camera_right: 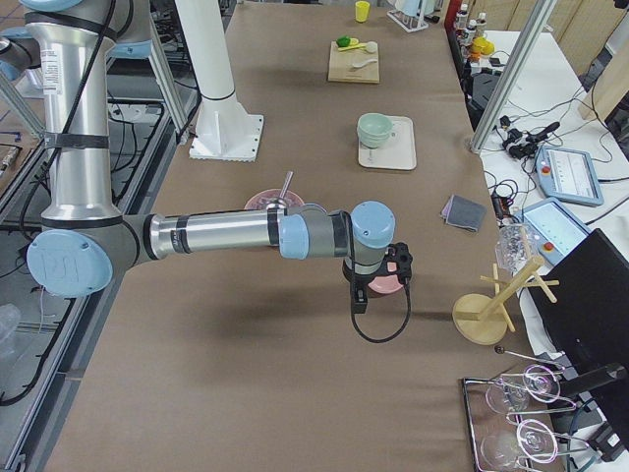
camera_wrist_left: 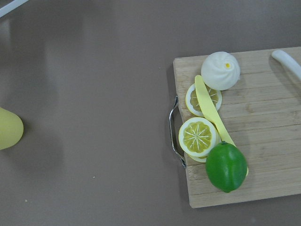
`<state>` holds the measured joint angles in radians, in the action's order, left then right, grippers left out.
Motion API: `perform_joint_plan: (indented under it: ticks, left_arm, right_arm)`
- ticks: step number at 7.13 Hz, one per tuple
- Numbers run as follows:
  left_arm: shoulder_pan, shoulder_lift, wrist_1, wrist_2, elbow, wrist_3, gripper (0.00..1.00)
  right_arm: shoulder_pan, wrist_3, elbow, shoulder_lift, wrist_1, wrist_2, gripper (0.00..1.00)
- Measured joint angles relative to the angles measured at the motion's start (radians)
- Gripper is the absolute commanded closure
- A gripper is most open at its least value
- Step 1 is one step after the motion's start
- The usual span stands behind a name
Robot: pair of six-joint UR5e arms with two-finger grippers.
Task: Stack pink bowl on green and place spoon
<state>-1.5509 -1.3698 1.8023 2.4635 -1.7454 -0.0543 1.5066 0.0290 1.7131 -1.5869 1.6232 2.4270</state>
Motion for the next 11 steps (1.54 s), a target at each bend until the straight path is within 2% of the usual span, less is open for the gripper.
perform_joint_plan:
  ticks: [3,5,6,7,9,10,11]
  left_arm:
    - [0.004,0.0,0.003,0.013,-0.005,-0.034,0.02]
    - [0.035,-0.025,0.003,0.012,-0.012,-0.163,0.02]
    - [0.058,-0.046,0.003,0.011,-0.014,-0.23,0.02]
    - [0.083,-0.066,0.003,0.007,-0.021,-0.284,0.02]
    - [0.144,-0.096,0.003,-0.019,-0.044,-0.401,0.02]
    - [0.158,-0.105,0.003,-0.025,-0.049,-0.427,0.02]
    - [0.164,-0.11,0.003,-0.028,-0.052,-0.436,0.02]
  right_arm:
    - [-0.026,0.003,0.006,0.002,-0.001,-0.004,0.0]
    - [-0.048,0.035,-0.003,0.025,-0.002,-0.02,0.02]
    - [-0.071,0.099,-0.032,0.063,-0.002,-0.046,0.04]
    - [-0.095,0.161,-0.101,0.115,-0.036,-0.07,0.08]
    - [-0.168,0.358,-0.313,0.196,-0.303,-0.094,0.09]
    - [-0.207,0.448,-0.372,0.212,-0.407,-0.103,0.1]
    - [-0.236,0.489,-0.402,0.218,-0.451,-0.107,0.11]
